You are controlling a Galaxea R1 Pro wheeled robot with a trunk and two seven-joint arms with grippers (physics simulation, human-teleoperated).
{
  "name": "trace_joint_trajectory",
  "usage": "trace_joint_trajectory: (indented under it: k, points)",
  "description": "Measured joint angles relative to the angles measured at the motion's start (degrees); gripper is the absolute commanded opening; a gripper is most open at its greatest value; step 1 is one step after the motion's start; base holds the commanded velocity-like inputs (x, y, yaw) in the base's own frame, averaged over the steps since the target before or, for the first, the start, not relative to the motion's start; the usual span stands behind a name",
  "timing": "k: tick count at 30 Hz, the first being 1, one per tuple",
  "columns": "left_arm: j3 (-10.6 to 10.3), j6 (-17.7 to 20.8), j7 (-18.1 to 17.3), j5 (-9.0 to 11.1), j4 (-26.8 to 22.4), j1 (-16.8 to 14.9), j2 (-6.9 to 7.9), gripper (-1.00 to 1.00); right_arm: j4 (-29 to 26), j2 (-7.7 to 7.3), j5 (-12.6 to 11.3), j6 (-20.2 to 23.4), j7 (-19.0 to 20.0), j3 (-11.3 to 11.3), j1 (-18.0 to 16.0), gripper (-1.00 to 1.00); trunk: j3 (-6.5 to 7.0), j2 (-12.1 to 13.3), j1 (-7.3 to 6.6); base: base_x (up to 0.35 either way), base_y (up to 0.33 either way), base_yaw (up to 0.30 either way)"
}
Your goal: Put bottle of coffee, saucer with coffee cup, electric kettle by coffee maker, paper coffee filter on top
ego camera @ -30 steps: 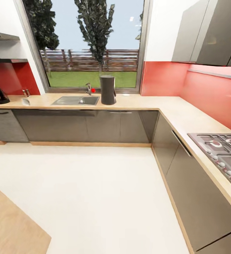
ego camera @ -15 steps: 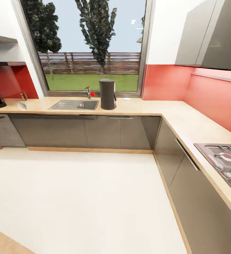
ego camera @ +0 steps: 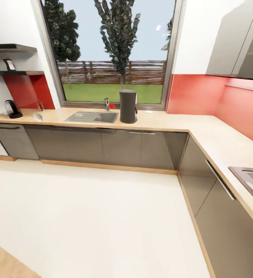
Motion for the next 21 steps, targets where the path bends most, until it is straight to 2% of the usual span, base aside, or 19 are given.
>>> trace_joint_trajectory:
  k: [10,21]
  points:
    - [0.0,-0.1,-0.1,0.0,0.0,0.0,0.05,1.00,0.0,0.00,0.0,0.0,0.0,0.0,0.0,1.00,0.73,0.0,-0.01,0.016,0.000,0.177]
    - [-0.1,0.0,-0.1,0.0,0.0,0.0,0.02,1.00,0.0,0.00,0.0,0.0,0.0,0.0,0.0,1.00,1.52,0.0,-0.03,0.303,-0.043,0.182]
